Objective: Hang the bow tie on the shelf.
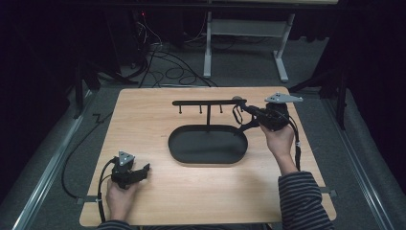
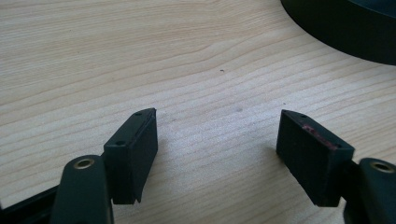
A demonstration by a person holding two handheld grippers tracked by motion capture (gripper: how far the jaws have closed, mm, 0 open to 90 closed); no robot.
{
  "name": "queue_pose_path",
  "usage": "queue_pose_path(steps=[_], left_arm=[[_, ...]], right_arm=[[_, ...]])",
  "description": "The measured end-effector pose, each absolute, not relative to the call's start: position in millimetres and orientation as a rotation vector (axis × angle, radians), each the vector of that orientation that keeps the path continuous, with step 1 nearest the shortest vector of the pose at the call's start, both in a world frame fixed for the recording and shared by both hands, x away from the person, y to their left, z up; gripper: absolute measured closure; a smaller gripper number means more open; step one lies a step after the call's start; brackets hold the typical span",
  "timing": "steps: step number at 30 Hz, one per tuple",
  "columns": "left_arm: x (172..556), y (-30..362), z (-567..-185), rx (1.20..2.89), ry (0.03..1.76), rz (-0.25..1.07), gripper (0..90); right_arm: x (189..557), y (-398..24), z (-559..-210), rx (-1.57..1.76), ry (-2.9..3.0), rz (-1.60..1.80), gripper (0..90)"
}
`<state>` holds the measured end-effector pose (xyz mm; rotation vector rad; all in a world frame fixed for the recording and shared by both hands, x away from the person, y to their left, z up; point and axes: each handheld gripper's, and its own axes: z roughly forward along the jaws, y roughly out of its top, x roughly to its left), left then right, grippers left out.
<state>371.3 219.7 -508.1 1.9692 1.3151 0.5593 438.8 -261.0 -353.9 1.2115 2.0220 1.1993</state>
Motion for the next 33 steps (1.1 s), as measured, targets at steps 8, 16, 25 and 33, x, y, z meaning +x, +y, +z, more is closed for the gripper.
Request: queue_pose_path(steps=[8, 16, 25, 33], left_arm=[[371.4, 219.7, -508.2, 1.968, 1.314, 0.559, 29.9], [371.4, 219.9, -508.0, 1.967, 1.315, 0.556, 29.9], [371.4, 220.0, -508.1, 1.966, 1.315, 0.556, 29.9], [371.4, 220.0, -508.0, 1.967, 1.315, 0.556, 29.9]], right_arm=[[443.0, -262.7, -358.2, 1.237, 2.021, 1.186, 90.0], [447.0, -262.2, -362.4, 1.255, 2.025, 1.169, 90.0], [446.9, -261.9, -362.8, 1.262, 2.023, 1.173, 88.8], [442.2, -260.5, -359.0, 1.244, 2.011, 1.197, 76.7]])
